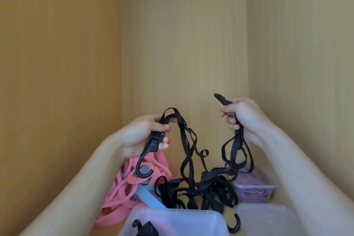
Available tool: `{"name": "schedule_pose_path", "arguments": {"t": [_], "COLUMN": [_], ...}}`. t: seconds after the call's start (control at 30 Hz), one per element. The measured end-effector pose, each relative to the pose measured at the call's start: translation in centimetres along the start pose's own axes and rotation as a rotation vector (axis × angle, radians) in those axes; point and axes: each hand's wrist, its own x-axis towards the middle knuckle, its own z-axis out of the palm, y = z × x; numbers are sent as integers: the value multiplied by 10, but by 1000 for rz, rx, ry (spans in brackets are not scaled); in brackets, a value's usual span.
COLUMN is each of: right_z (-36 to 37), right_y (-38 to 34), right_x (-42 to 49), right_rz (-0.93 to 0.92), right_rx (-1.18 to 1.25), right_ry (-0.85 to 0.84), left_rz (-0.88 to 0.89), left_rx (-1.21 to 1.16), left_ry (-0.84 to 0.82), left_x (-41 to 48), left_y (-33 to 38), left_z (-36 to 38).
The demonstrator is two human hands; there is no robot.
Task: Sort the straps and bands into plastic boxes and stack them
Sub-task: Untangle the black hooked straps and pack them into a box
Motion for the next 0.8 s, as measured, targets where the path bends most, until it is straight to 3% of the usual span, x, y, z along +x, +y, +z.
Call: {"name": "schedule_pose_path", "arguments": {"t": [0.13,0.3,0.43,0.53,0.8], "right_z": [18,34,46,49,43], "right_y": [0,2,3,4,14], "right_x": [-8,-17,-21,-28,-24], "right_rz": [14,-153,-6,59,57], "right_rx": [51,-169,14,19,-94], "right_ry": [-122,-247,-302,-416,-469], "left_rz": [-14,-19,-9,10,52], "left_rx": [79,207,184,195,319], "left_ry": [-96,-195,-294,-358,-243], "left_x": [0,-1,-5,-8,0], "left_y": [1,0,2,5,-5], "left_z": [2,4,7,7,7]}}
